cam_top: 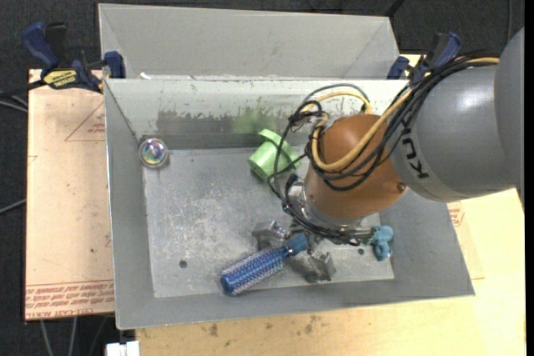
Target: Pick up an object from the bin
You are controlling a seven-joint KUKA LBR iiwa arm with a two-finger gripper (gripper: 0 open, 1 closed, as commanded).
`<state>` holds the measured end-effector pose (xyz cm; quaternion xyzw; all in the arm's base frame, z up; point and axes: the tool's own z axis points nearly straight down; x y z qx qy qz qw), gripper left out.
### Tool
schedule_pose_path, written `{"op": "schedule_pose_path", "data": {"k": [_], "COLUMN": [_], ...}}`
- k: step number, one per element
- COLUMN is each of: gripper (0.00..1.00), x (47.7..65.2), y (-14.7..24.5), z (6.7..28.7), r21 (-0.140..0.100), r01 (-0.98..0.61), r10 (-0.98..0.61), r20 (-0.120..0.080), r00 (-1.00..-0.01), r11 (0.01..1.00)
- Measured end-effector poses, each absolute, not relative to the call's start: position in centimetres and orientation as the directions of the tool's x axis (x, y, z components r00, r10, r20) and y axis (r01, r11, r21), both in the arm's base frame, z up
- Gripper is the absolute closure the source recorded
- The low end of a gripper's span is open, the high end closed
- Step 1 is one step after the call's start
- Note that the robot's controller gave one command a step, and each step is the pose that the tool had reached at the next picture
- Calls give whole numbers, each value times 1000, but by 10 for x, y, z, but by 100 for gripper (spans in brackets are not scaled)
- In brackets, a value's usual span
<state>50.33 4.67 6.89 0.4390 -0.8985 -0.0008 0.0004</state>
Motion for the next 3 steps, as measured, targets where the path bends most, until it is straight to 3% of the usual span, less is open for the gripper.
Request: {"op": "schedule_pose_path", "data": {"k": [1, 2, 3], "gripper": [0, 100, 100], "x": [504, 504, 506], "y": [47, 47, 48], "z": [69, 69, 146], "r21": [3, 2, -5], "r01": [-787, -786, -784], "r10": [-787, -786, -784], "r20": [-1, -2, -7], "r00": [-617, -618, -621], "r11": [617, 618, 621]}}
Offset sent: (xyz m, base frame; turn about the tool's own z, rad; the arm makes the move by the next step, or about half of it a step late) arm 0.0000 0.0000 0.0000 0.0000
